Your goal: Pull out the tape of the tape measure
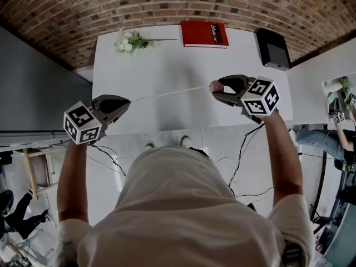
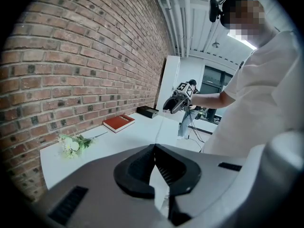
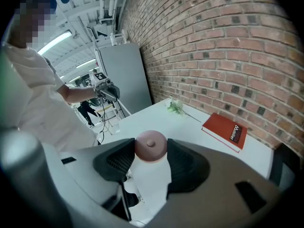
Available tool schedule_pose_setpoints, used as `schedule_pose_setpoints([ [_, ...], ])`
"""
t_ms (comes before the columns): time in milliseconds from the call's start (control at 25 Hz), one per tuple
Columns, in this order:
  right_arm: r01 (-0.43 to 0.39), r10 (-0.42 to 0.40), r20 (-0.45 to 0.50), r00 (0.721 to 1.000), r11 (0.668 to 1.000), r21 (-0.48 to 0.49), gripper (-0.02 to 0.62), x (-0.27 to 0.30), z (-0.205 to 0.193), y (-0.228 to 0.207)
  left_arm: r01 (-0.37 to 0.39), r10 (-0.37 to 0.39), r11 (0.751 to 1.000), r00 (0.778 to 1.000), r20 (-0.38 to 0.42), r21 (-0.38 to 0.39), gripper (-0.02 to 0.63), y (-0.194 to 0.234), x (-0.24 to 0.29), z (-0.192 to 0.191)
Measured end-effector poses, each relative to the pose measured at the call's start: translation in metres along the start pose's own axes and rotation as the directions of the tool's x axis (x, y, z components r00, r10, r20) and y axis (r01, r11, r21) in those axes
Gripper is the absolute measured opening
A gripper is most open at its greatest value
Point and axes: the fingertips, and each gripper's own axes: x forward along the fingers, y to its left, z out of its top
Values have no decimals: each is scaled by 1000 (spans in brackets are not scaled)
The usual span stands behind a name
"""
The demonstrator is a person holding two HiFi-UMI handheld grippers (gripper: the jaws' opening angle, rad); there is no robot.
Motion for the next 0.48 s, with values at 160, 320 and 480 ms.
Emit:
schedule_pose_setpoints([
  [160,12,-12,2,1000,1000,8,218,-3,-2,-2,-11,11,1000,1000,-2,-3,-3,3,-4,-1],
  [320,19,-19,4,1000,1000,15,218,-6,-4,-6,-17,17,1000,1000,-9,-1,-3,5,-4,-2],
  [480,24,-24,6,1000,1000,19,218,-6,-6,-7,-18,18,1000,1000,-12,0,-3,4,-4,-3],
])
